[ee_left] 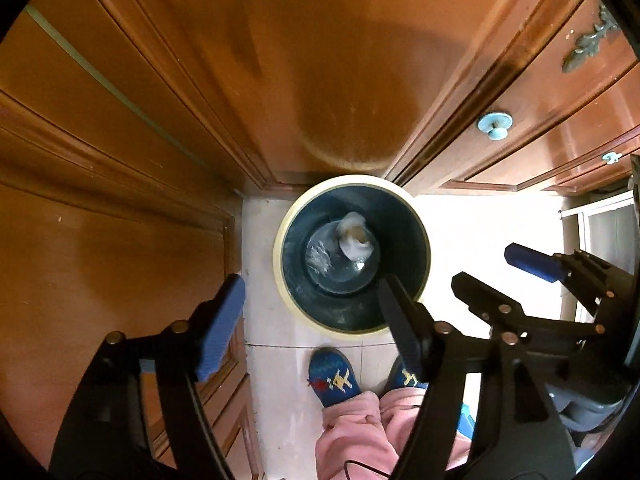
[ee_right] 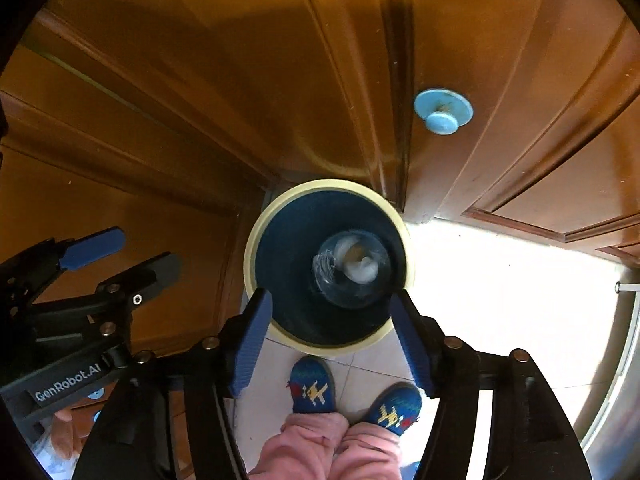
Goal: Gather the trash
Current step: 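Open both tools over the black bin, dropping foil and cup, then raise both tools back toward the counter trash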
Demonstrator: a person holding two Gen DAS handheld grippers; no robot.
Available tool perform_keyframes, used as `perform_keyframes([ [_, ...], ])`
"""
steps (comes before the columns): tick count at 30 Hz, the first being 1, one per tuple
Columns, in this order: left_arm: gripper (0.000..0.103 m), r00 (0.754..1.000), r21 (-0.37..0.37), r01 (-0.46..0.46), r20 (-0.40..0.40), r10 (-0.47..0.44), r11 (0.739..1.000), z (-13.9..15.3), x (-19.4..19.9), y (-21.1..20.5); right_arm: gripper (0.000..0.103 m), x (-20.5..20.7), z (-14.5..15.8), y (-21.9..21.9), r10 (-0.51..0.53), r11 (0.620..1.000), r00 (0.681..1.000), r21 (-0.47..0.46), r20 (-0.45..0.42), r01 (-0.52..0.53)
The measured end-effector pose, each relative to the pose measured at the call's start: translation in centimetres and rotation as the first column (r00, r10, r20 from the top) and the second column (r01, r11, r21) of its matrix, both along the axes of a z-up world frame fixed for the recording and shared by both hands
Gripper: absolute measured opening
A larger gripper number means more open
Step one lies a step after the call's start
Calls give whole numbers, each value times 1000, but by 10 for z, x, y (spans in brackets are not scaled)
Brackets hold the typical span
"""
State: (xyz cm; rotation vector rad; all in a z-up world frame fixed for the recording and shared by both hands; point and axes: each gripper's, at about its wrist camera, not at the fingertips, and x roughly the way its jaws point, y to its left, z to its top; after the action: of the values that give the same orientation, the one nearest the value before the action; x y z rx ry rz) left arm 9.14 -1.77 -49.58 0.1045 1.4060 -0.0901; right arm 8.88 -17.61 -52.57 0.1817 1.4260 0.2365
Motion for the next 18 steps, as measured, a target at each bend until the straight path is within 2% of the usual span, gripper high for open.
perform_keyframes([
  [5,68,1000,13,19,12,-19,1000,5,-5,-12,66,-4,8,-7,-27,1000,1000,-6,10,27],
  [10,68,1000,-30,-2,0,2,1000,18,-7,-13,66,-10,20,-16,-56,998,998,6,16,56],
  [14,66,1000,-58,-19,9,20,998,41,-7,-16,66,-14,36,-22,-73,997,997,11,28,73],
  [18,61,999,-102,-24,25,27,994,75,-7,-22,66,-20,69,-31,-88,996,994,14,58,87],
])
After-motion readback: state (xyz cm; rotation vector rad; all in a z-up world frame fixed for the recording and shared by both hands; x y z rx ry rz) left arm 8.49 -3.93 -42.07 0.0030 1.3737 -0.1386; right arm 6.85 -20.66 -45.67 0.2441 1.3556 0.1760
